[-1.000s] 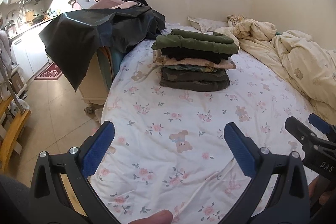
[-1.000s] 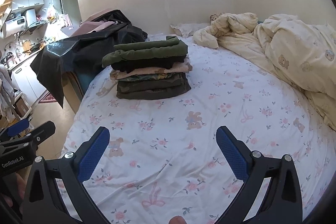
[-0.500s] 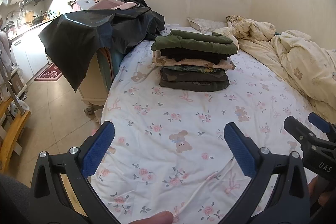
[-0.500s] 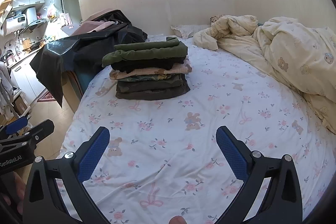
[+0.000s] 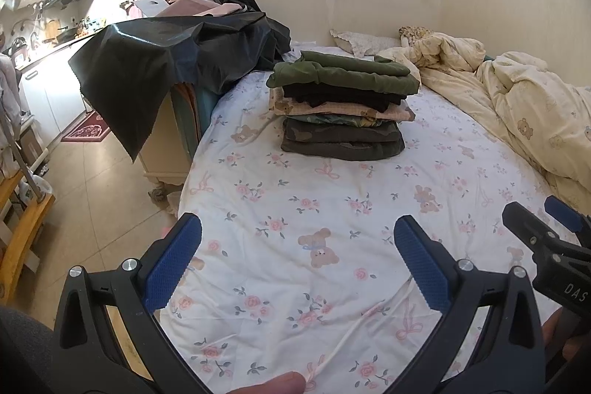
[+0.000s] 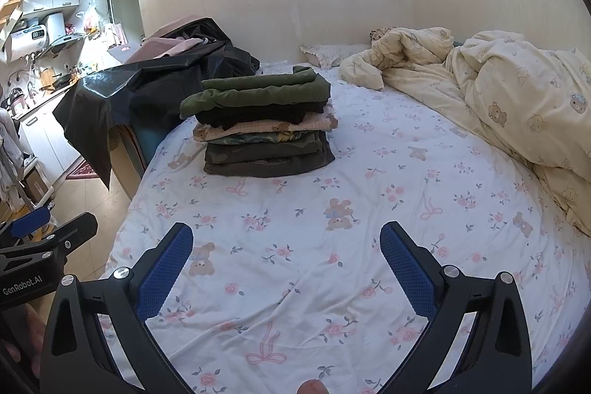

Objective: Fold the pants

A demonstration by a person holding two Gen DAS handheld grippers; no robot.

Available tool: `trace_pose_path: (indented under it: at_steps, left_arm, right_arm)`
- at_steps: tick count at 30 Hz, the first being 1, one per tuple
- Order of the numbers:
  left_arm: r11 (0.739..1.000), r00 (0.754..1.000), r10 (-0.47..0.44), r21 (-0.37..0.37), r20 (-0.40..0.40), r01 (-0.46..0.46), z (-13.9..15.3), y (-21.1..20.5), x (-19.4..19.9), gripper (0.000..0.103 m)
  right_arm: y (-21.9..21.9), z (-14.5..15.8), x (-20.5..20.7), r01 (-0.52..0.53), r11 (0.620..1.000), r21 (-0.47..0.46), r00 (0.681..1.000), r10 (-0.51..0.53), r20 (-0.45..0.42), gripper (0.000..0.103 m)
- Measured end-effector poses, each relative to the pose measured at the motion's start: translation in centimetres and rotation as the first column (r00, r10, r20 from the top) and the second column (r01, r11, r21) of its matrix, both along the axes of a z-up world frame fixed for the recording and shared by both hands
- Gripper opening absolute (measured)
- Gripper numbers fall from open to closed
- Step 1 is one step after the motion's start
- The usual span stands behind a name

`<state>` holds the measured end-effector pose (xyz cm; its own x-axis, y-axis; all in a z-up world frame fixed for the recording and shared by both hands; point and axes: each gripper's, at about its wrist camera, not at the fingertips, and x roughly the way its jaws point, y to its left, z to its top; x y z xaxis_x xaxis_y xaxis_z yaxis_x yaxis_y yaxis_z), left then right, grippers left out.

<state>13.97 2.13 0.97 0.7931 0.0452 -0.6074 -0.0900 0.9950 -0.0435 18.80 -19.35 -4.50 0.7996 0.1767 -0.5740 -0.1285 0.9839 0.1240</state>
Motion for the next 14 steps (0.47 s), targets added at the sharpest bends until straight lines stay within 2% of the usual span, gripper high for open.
trace_pose_path:
  at_steps: [14]
  left_arm:
    - [1.0,1.0,-0.007,-0.009,-0.008,0.007,-0.58,-0.2,-0.03,0.103]
  right_arm:
    - [-0.06,0.07,0.05,-0.002,1.0,-0.001,1.0,0.002,-0.001,0.103]
